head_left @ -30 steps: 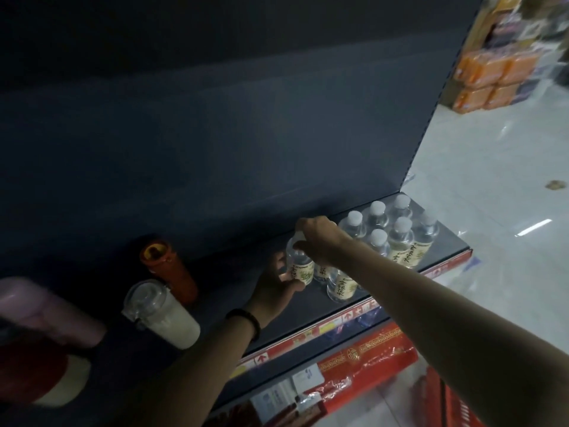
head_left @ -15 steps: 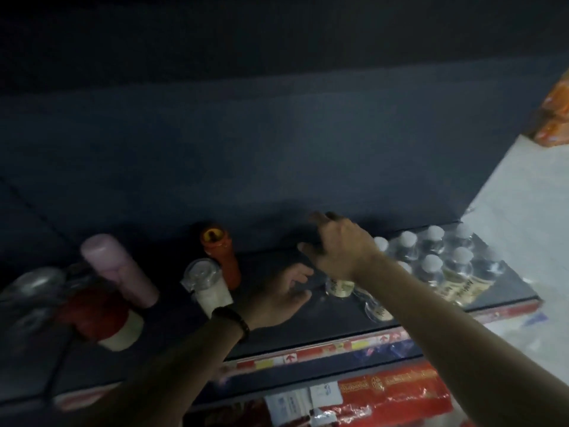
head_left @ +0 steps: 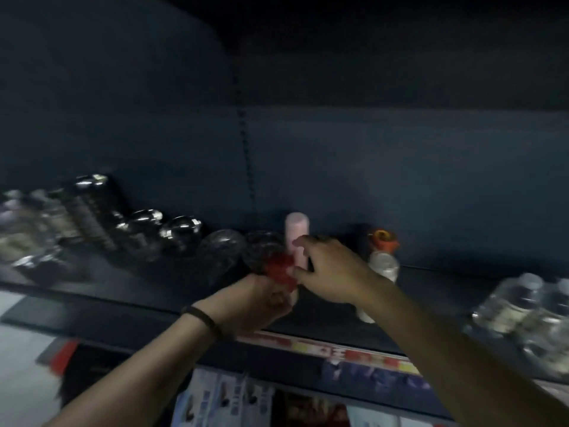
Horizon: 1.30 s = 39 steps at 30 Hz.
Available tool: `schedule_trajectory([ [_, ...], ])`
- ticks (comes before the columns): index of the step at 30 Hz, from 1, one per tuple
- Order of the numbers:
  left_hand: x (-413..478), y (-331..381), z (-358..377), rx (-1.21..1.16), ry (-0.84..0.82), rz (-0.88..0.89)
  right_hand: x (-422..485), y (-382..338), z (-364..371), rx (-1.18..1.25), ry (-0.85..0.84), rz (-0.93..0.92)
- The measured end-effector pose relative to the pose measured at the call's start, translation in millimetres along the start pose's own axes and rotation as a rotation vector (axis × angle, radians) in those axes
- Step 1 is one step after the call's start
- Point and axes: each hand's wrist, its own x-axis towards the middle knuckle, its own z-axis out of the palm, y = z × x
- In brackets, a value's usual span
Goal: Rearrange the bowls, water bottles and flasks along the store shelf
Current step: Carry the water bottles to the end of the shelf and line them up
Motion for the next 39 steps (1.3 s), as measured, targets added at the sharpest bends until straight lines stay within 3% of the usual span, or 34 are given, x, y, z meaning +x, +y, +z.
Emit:
schedule_trajectory([
  [6, -117, -169, -74, 0.096, 0.152, -0.238, 54, -163, 78, -0.015, -0.086, -0.119],
  [12, -188, -292, -123, 0.069, 0.249, -0.397, 108, -275, 123, -0.013, -0.173, -0.161],
  [25, -238, -446, -221, 0.041, 0.322, -0.743, 284, -427, 203, 0.083, -0.279, -0.374],
  [35, -243, -603, -293, -0.130, 0.472, -0.732, 406, -554, 251, 0.138, -0.246, -0.389],
  [39, -225, -689, -340, -0.134, 0.571, -0.631, 482, -619, 271, 0.107, -0.187, -0.328],
])
